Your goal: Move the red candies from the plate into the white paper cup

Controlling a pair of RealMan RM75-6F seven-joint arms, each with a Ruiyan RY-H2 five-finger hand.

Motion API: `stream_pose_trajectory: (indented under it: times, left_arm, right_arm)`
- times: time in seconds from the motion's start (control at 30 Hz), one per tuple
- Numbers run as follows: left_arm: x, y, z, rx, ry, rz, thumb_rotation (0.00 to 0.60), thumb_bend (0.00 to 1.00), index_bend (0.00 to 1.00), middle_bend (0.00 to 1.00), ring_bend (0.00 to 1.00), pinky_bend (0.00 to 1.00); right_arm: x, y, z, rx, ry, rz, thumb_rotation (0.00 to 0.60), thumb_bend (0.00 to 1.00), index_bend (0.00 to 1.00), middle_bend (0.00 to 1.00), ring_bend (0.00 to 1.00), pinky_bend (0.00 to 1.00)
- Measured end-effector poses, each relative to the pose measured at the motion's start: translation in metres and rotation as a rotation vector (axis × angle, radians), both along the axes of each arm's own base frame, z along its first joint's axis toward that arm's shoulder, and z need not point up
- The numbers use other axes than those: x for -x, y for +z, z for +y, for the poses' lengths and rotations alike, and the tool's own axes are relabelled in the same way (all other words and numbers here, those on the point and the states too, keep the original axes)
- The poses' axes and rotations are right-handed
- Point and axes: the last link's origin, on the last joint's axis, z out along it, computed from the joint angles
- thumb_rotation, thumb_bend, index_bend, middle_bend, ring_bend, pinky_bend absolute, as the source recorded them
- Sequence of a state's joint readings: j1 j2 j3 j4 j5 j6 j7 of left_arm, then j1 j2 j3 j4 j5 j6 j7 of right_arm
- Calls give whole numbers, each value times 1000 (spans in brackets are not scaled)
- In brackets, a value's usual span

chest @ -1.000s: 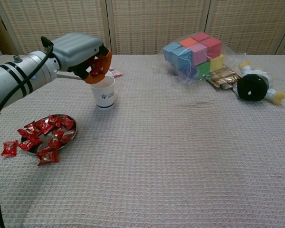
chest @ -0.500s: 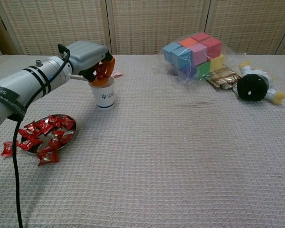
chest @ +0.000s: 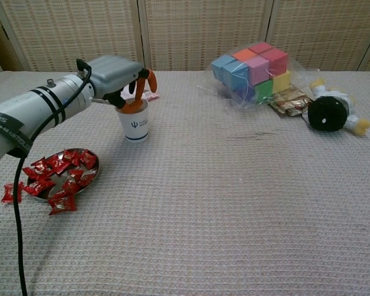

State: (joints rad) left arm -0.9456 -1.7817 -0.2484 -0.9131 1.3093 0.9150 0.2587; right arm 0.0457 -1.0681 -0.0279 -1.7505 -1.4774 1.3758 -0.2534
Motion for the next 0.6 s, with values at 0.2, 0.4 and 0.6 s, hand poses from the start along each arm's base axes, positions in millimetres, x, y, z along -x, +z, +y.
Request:
stream_pose_trajectory:
  times: [0.2,0.4,0.6]
  left_arm:
    - [1,5,-1,-2,1,-14,600,457,247,398,328,491]
    - [2,13,-19,22,-25,-80,600,431,161,253,248,516]
    - [30,33,-79,75,-52,-142,600,413,153,236,248,571]
  right_arm:
    - [0,0,0,-1,-1,0,600,113,0,0,0,0]
    - [-1,0,2,-4,11,-2,600,114,0,0,0,0]
    - [-4,0,6,-14,34,-7,600,114,0,0,0,0]
